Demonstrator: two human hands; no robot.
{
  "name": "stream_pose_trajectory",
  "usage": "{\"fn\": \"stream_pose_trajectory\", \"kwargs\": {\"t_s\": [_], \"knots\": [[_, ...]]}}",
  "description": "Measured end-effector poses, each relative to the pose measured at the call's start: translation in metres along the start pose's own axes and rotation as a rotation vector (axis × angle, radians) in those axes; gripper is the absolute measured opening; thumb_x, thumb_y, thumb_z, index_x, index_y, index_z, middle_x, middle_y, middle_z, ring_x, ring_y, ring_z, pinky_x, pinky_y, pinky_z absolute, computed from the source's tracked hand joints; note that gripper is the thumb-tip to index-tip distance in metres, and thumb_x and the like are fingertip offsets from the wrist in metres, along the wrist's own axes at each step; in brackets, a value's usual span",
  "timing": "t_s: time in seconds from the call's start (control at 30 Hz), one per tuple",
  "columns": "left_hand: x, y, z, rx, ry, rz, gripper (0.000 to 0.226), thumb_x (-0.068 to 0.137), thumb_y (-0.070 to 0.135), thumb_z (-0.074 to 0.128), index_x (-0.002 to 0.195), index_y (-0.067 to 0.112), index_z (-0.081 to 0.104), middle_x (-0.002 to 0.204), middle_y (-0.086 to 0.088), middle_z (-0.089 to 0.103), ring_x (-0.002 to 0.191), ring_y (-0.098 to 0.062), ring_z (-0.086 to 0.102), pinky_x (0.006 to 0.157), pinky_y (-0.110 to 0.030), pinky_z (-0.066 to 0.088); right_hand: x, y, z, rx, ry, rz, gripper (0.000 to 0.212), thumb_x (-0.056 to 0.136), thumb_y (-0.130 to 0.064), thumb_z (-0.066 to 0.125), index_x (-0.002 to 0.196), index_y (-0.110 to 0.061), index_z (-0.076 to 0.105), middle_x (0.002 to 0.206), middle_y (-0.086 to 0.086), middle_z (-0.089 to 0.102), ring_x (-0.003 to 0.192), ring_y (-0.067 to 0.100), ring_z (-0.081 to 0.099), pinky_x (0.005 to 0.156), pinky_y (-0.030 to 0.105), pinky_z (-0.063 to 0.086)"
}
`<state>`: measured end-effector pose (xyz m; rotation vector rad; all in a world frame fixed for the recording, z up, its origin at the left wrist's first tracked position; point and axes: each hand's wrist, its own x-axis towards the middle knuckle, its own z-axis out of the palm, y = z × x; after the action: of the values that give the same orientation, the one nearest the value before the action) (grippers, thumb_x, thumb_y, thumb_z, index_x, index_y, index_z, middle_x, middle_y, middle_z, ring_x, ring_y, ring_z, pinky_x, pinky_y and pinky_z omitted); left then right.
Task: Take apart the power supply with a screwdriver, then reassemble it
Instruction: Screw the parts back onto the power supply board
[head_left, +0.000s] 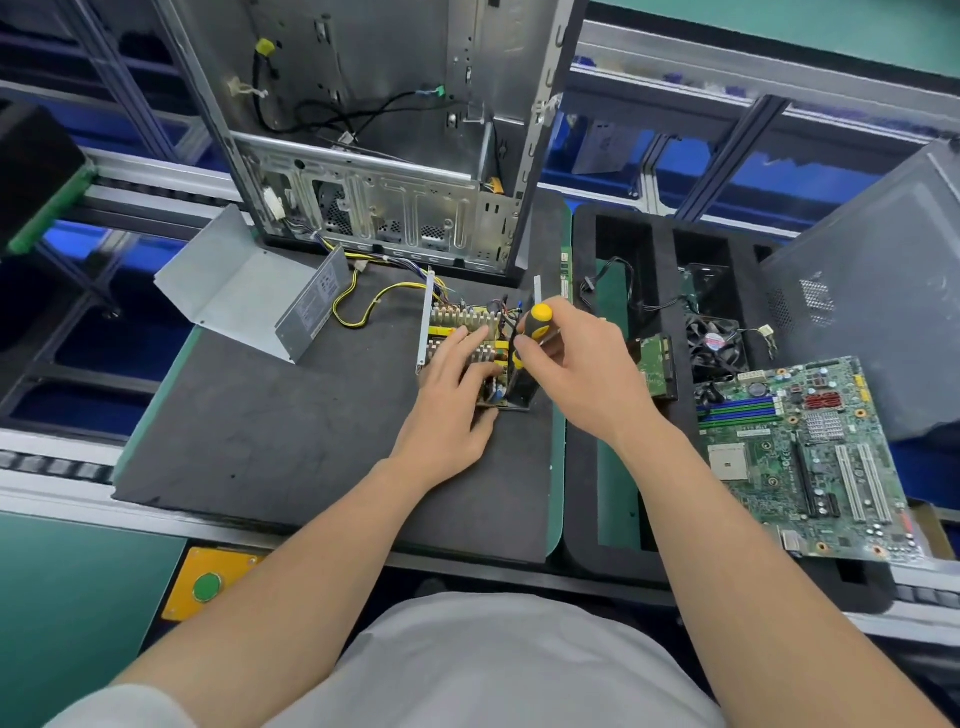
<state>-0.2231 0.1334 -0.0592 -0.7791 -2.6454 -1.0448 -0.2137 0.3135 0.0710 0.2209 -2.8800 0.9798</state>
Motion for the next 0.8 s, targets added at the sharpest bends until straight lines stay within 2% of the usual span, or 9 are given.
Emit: {"fn": "stream_pose_trajectory", "kwargs": {"t_s": [0.23,0.43,0.63,0.8], "knots": [[0.0021,-0.0018,0.0020,0.016,0.007,0.006,0.044,0.087,0.019,0.076,0.126,0.018,0.055,0.166,0.001,0.024,0.160,-0.020,0.010,0.123,-0.053,0.031,-0.0001,0.0007,0.0061,-0.015,-0.001,0.005,0.011,0.103,-0.032,0.061,0.099,-0.021,0.059,0.084,-0.017,0.065,0.079,0.002,0.064,0.070,0.024,0.053],[0.0026,-0.0030,0.0043,0.039,0.019,-0.007,0.042,0.088,0.021,0.075,0.125,0.020,0.055,0.166,0.003,0.025,0.159,-0.014,0.005,0.124,-0.040,0.021,-0.0015,-0.0022,0.0042,-0.038,-0.006,-0.017,0.012,0.102,-0.032,0.062,0.100,-0.021,0.059,0.086,-0.012,0.066,0.078,0.008,0.065,0.076,0.037,0.056],[0.0033,-0.0031,0.0044,0.044,0.025,-0.005,0.044,0.087,0.022,0.076,0.125,0.019,0.055,0.165,0.002,0.026,0.159,-0.016,0.008,0.125,-0.043,0.023,-0.0041,-0.0042,0.0033,-0.037,-0.018,-0.024,0.011,0.102,-0.032,0.063,0.102,-0.022,0.061,0.088,-0.012,0.066,0.080,0.009,0.065,0.078,0.037,0.056],[0.0034,-0.0037,0.0053,0.041,0.034,-0.002,0.043,0.087,0.024,0.076,0.123,0.020,0.055,0.165,0.002,0.025,0.159,-0.012,0.004,0.124,-0.046,0.027,-0.0061,-0.0035,0.0029,-0.037,-0.028,-0.020,0.013,0.102,-0.032,0.064,0.103,-0.019,0.062,0.090,-0.007,0.069,0.083,0.014,0.066,0.081,0.039,0.055]]}}
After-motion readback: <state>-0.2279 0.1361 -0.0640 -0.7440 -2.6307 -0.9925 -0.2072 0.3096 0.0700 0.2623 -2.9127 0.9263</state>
